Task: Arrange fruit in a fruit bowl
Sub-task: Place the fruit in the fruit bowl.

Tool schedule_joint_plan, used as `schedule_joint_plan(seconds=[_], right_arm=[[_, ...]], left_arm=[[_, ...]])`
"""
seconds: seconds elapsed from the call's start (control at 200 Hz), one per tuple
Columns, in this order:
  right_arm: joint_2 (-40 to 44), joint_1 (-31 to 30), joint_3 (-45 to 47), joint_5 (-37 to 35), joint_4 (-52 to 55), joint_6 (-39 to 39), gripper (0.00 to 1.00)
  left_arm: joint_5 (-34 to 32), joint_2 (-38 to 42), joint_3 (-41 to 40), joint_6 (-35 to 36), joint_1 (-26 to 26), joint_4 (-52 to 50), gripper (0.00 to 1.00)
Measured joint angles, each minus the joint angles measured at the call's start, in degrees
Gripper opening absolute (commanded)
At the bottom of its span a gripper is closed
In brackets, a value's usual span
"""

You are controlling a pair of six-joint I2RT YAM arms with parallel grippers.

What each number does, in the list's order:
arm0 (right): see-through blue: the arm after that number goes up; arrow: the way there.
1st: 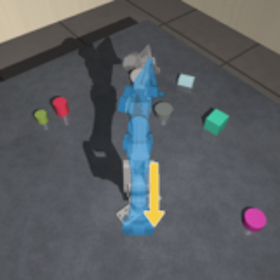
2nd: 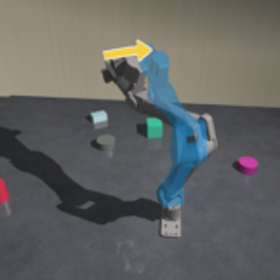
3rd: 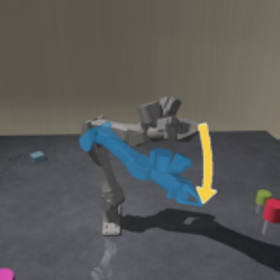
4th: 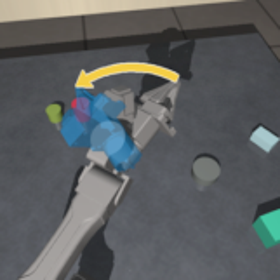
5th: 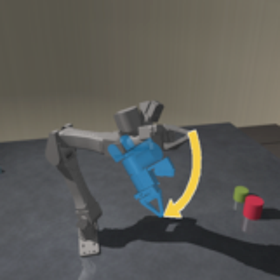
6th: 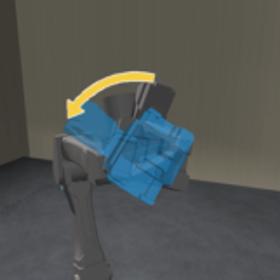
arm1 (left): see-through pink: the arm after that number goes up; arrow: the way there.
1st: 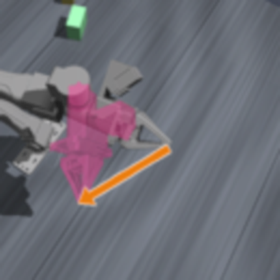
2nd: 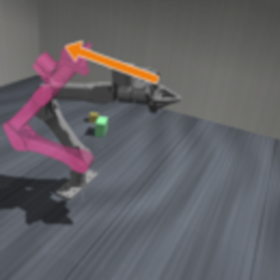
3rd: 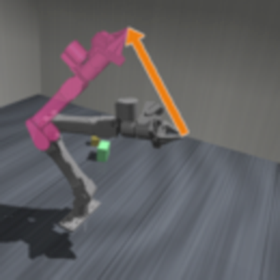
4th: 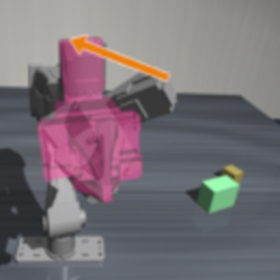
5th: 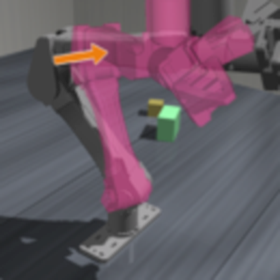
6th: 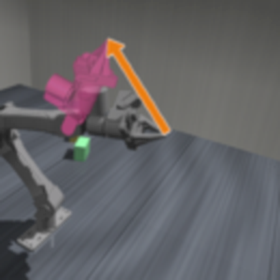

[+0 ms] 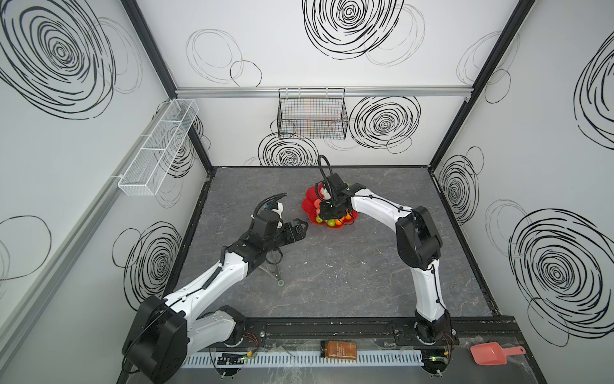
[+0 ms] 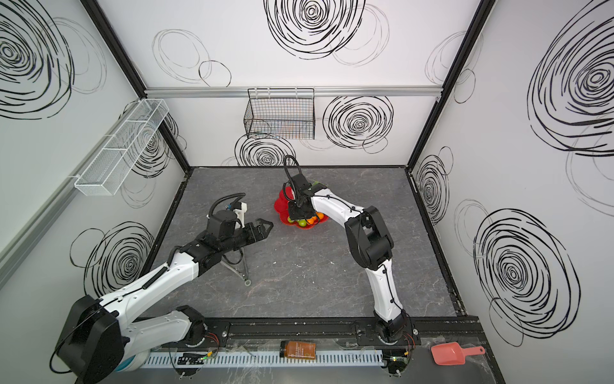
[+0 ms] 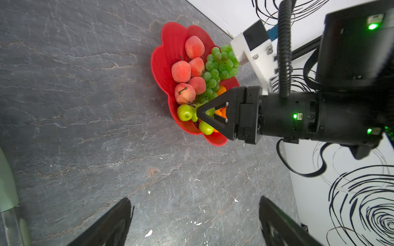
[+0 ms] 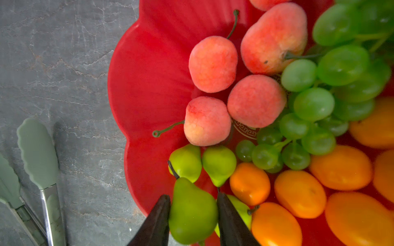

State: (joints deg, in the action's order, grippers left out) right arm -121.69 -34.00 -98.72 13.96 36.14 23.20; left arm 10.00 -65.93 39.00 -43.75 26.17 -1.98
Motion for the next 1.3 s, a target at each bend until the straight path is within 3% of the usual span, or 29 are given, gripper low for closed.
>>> schedule_joint_plan(seconds=[0.465,0.72,0.931,1.186,1.236,1.296], right_arm=[[0.00,0.00,0.02,0.02,0.04,-0.15,0.44],[2.08,0.20,0.26,0.04,0.79,-0.57,0.50],[15.34,0.39,7.74,-0.48,-1.40,-1.01,0.58],[34.14,2.71,25.92,-1.70,-11.85,-0.42,0.67],[37.77,3.43,30.32,-2.36,-14.53,-0.13,0.72],[42.99,4.50,36.48,-3.37,-18.80,0.09,0.85]], left_arm=[[0.26,0.44,0.00,0.15,-0.44,-0.04,0.96],[-0.76,4.79,0.04,2.32,-0.48,-1.75,0.96],[-4.33,10.54,2.03,4.96,-0.48,-5.20,0.96],[-9.57,19.41,0.79,10.75,-3.15,-4.98,0.96],[-10.32,21.97,-0.63,11.74,-4.57,-3.85,0.96],[-10.67,24.79,-2.54,13.05,-6.51,-2.34,0.96]])
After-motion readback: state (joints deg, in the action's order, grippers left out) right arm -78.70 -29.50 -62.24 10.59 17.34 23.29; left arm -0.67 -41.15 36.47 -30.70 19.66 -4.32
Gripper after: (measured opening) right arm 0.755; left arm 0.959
